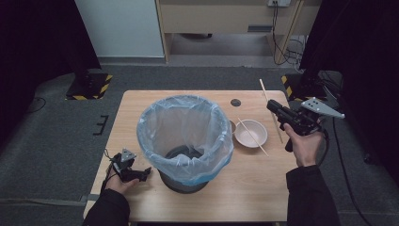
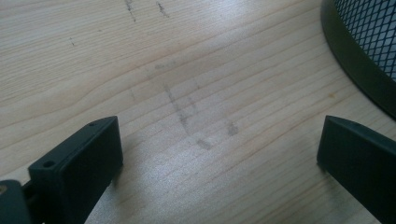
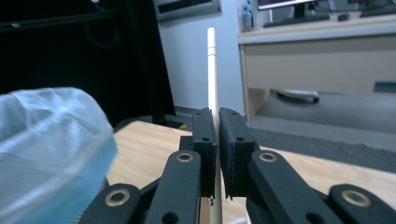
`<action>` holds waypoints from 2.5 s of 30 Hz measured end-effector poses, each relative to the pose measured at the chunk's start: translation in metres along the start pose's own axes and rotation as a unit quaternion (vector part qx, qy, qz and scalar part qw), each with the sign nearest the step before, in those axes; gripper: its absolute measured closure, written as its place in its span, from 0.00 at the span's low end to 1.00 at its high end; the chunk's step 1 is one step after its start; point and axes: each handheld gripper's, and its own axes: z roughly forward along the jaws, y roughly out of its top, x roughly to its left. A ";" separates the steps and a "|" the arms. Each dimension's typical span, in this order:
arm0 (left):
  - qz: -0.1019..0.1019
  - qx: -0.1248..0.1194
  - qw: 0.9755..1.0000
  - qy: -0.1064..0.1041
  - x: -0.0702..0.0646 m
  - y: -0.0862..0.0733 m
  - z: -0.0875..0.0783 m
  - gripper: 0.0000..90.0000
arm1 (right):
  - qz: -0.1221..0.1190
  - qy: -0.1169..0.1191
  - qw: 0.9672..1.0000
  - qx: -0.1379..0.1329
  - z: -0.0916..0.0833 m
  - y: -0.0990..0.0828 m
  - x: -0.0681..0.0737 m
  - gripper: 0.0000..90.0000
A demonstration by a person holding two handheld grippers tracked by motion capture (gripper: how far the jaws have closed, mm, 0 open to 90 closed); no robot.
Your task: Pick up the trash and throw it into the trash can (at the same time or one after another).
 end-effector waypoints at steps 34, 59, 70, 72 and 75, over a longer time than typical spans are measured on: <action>0.000 0.000 1.000 0.000 0.000 0.000 0.000 0.00 | -0.043 0.121 0.988 -0.088 0.000 0.075 0.090 0.95; 0.000 0.000 1.000 0.000 0.000 0.000 0.000 0.00 | -0.042 0.183 0.980 -0.070 0.050 0.077 0.153 0.95; 0.000 0.000 1.000 0.000 0.000 0.000 0.000 0.00 | -0.036 0.199 0.978 -0.053 0.070 0.067 0.170 0.95; 0.000 0.000 1.000 0.000 0.000 0.000 0.000 0.00 | -0.038 0.202 0.977 -0.050 0.073 0.064 0.173 0.95; 0.000 0.000 1.000 0.000 0.000 0.000 0.000 0.00 | -0.036 0.209 0.976 -0.046 0.077 0.060 0.176 0.95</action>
